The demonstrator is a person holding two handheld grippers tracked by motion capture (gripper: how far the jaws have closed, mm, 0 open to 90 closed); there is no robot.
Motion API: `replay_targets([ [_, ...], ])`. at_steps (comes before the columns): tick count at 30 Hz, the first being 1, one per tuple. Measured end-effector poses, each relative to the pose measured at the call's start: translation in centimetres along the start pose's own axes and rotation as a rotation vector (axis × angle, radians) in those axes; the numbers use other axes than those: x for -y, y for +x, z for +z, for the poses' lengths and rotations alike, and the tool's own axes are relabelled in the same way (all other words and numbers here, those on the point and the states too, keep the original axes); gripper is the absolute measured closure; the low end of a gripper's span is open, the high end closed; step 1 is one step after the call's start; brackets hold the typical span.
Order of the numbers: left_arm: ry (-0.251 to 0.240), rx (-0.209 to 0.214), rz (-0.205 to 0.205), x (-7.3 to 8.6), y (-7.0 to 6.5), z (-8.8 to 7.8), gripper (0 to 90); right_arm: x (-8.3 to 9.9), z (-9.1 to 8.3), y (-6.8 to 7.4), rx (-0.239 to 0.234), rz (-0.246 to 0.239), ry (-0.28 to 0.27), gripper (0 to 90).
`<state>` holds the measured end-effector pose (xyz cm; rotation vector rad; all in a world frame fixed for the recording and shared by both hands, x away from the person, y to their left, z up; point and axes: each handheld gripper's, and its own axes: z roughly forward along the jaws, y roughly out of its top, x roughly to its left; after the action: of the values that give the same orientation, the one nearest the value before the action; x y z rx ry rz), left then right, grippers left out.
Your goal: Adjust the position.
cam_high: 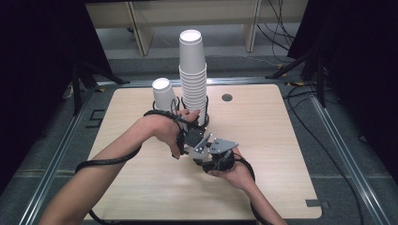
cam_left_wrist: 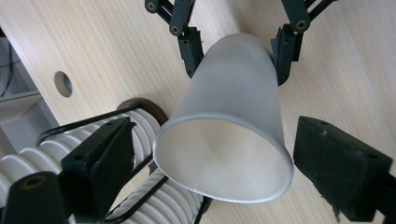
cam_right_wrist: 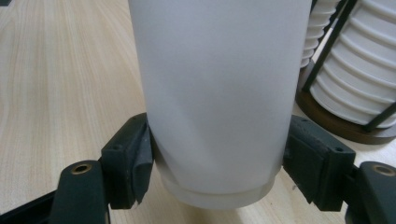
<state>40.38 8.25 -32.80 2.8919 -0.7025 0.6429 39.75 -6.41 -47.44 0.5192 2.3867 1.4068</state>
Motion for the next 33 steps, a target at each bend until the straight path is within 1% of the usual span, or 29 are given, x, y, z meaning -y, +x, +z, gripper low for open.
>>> replay_targets([
  [1,-0.011,-0.007,-0.004,0.1,0.0,-0.1,11.0,0.0,-0.2,-0.1,0.005,-0.005,0.004,29.0],
  [2,-0.022,-0.012,-0.010,0.1,0.0,-0.2,10.0,0.1,-0.3,-0.2,0.010,0.007,-0.003,29.0],
  [6,-0.087,-0.057,-0.056,0.9,-0.2,-0.9,7.2,0.3,-0.9,-0.5,0.033,0.029,-0.018,29.0],
  [7,-0.105,-0.069,-0.075,1.1,-0.3,-1.0,6.6,0.5,-1.2,-0.6,0.051,0.040,-0.027,29.0],
  [8,-0.117,-0.082,-0.088,1.3,-0.4,-1.2,6.4,0.6,-1.4,-0.9,0.059,0.020,-0.032,28.9],
  [9,-0.129,-0.089,-0.100,1.6,-0.4,-1.3,6.3,0.7,-1.6,-0.9,0.059,0.053,-0.035,28.9],
  [12,-0.169,-0.116,-0.156,2.5,-0.6,-1.6,6.2,1.3,-2.4,-1.3,0.104,0.084,-0.057,28.8],
  [13,-0.181,-0.127,-0.168,2.8,-0.6,-1.7,6.2,1.4,-2.7,-1.4,0.118,0.102,-0.072,28.9],
  [14,-0.201,-0.136,-0.188,3.1,-0.8,-1.6,6.2,1.6,-3.0,-1.6,0.136,0.105,-0.080,28.8],
  [15,-0.221,-0.148,-0.211,3.4,-1.0,-1.5,6.3,1.7,-3.4,-1.7,0.138,0.122,-0.087,28.8],
  [16,-0.241,-0.160,-0.222,3.6,-1.2,-1.4,6.5,1.9,-3.7,-2.0,0.153,0.122,-0.103,28.8],
  [17,-0.254,-0.166,-0.241,3.9,-1.4,-1.2,6.9,2.0,-4.0,-2.1,0.176,0.135,-0.104,28.8],
  [18,-0.295,-0.170,-0.295,4.1,-1.9,-0.8,6.9,2.1,-4.3,-2.2,0.182,0.143,-0.104,28.8],
  [19,-0.290,-0.173,-0.294,4.4,-2.1,-0.6,6.8,2.3,-4.6,-2.4,0.192,0.159,-0.105,28.7],
  [20,-0.290,-0.175,-0.310,4.7,-2.4,-0.4,6.8,2.4,-4.9,-2.3,0.204,0.189,-0.111,28.7],
  [21,-0.289,-0.171,-0.320,4.9,-2.7,-0.1,6.8,2.6,-5.0,-2.6,0.205,0.179,-0.122,28.7],
  [22,-0.286,-0.169,-0.328,5.2,-3.0,0.3,6.8,2.7,-5.4,-2.8,0.222,0.178,-0.114,28.7],
  [23,-0.286,-0.166,-0.341,5.4,-3.3,0.6,6.8,2.8,-5.6,-2.8,0.226,0.191,-0.119,28.7],
  [24,-0.285,-0.163,-0.342,5.6,-3.4,0.7,6.8,2.9,-5.8,-2.9,0.239,0.186,-0.123,28.7],
  [25,-0.289,-0.162,-0.352,5.7,-3.7,1.0,6.9,3.0,-5.9,-3.1,0.239,0.176,-0.124,28.7],
  [26,-0.284,-0.162,-0.354,5.8,-4.0,1.3,6.9,3.0,-6.1,-2.9,0.232,0.206,-0.114,28.7],
  [27,-0.288,-0.162,-0.363,5.9,-4.3,1.7,6.9,3.1,-6.3,-2.9,0.247,0.202,-0.120,28.7],
  [28,-0.283,-0.156,-0.363,6.0,-4.7,1.9,6.9,3.2,-6.4,-3.0,0.258,0.198,-0.121,28.7],
  [29,-0.285,-0.154,-0.368,6.0,-4.9,2.0,6.9,3.2,-6.6,-3.0,0.263,0.212,-0.117,28.7],
  [30,-0.282,-0.151,-0.371,6.1,-5.2,2.2,7.0,3.3,-6.6,-3.0,0.273,0.207,-0.128,28.7],
  [31,-0.282,-0.150,-0.356,6.2,-5.3,2.3,7.0,3.4,-6.6,-3.0,0.259,0.237,-0.136,28.7],
  [32,-0.287,-0.149,-0.359,6.3,-5.5,2.5,7.0,3.4,-6.8,-3.1,0.277,0.209,-0.128,28.7],
  [33,-0.279,-0.151,-0.354,6.4,-5.6,2.5,7.0,3.4,-6.9,-3.0,0.276,0.242,-0.127,28.6],
])
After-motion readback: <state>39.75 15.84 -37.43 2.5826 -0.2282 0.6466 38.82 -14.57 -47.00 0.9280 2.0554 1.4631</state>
